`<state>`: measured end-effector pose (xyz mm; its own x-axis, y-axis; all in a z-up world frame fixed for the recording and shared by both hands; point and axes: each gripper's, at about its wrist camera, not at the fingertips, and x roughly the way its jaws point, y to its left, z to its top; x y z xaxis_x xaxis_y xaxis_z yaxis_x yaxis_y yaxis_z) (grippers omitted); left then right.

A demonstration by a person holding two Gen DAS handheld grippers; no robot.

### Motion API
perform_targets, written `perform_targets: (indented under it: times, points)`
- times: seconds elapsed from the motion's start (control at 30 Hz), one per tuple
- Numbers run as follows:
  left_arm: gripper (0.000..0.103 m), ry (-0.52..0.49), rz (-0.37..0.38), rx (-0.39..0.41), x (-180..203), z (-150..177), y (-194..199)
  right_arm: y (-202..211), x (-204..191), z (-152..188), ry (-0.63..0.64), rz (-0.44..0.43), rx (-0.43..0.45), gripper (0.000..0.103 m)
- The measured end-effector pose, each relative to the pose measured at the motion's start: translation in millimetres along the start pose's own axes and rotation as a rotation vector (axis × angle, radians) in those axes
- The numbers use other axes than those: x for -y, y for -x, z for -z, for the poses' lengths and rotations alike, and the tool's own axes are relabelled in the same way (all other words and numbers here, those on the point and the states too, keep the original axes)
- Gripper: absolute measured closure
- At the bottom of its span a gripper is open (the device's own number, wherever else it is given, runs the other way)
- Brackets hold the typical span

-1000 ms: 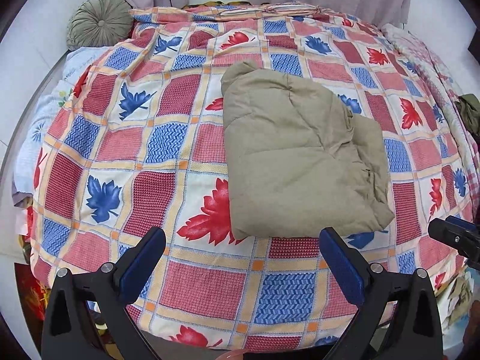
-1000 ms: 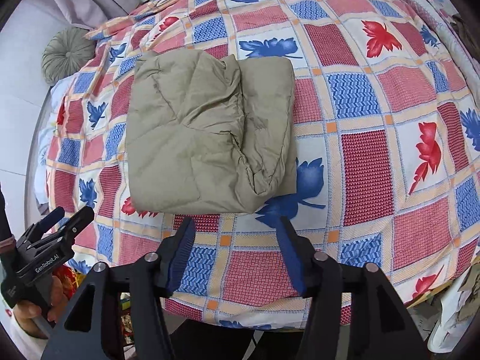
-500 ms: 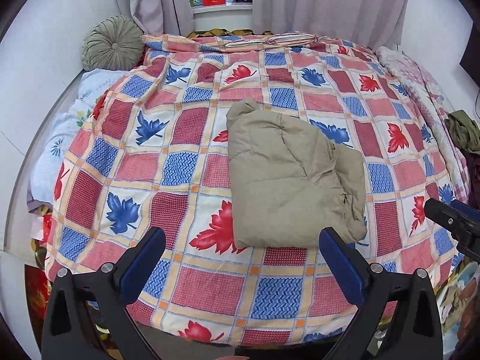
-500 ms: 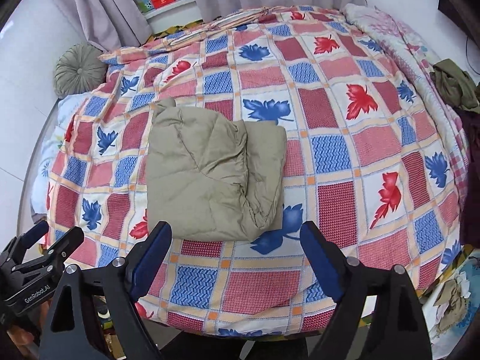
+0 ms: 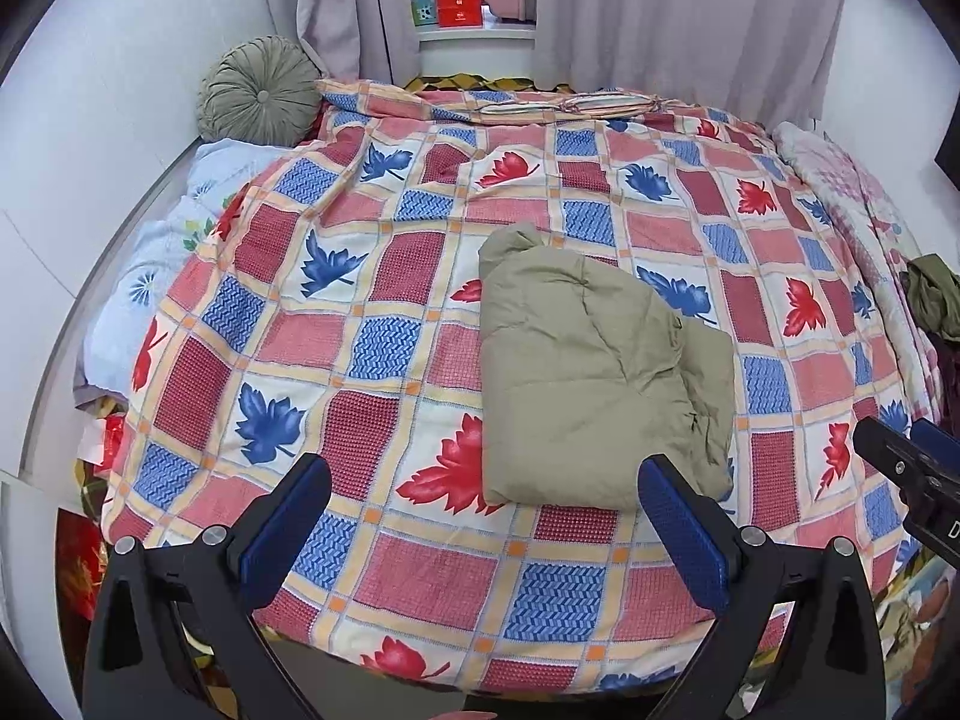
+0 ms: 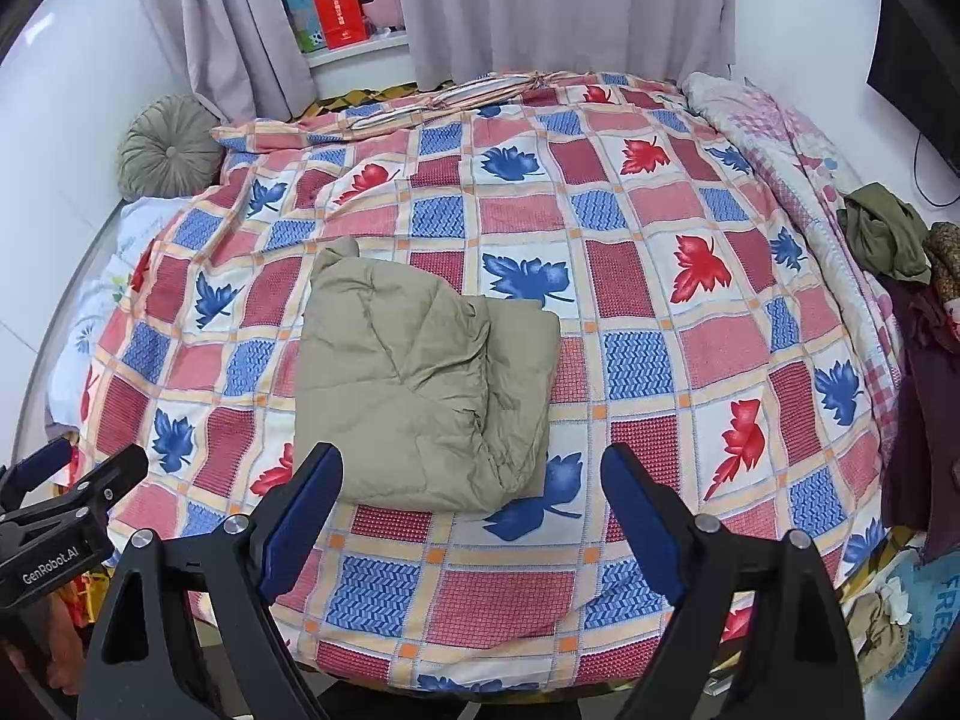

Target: Fold large clothes

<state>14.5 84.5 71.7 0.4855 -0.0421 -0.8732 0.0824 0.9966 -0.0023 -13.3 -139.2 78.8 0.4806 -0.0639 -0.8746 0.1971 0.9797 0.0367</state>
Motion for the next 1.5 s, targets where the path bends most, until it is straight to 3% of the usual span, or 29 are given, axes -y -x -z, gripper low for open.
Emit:
perform_targets:
  times: [1.5]
  points:
    - [0.001,-0.003,0.005,-0.002,-3,-1,3,9,-1,-6,-0.019,0.014,-0.016,0.013]
